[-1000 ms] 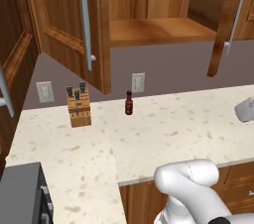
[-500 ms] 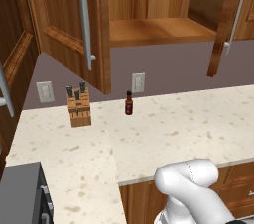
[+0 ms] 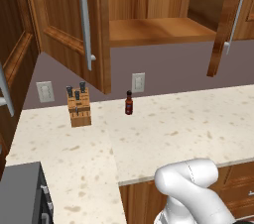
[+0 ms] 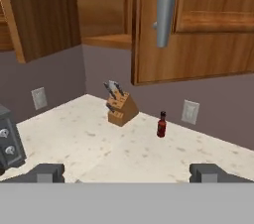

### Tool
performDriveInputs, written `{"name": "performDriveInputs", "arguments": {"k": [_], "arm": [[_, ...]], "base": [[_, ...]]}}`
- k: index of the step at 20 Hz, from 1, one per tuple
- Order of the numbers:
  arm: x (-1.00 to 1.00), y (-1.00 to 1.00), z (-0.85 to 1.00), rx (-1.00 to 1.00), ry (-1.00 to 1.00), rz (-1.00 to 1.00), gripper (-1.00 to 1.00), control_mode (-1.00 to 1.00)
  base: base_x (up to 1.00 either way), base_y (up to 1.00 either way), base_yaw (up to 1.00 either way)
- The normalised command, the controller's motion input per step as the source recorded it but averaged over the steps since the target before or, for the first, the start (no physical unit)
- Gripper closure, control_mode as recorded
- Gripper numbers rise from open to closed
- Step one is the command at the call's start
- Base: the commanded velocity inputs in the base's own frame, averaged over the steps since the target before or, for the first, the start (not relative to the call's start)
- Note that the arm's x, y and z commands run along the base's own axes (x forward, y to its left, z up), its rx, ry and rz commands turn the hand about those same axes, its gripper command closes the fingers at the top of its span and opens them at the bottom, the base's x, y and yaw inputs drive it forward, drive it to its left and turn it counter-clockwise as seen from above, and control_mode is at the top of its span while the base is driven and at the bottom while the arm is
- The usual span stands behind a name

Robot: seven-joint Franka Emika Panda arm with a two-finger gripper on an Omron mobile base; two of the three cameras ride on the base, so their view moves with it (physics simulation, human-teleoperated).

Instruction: Close all open cabinet doors.

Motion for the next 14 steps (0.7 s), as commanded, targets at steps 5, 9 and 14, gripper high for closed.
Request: {"name": "performDriveInputs", "arguments": {"k": [5, 9, 14], "arm": [[0.21, 0.01, 0.35, 0.01, -0.19, 0.05, -1.0, -1.0], [0.23, 0.23, 0.21, 0.04, -0.04, 0.0, -1.0, -1.0], [0.52, 0.23, 0.04, 0.05, 0.0, 0.0, -1.0, -1.0]], "base": [[0.0, 0.0, 0.0], [0.0, 0.0, 0.0], [0.0, 0.0, 0.0]]}}
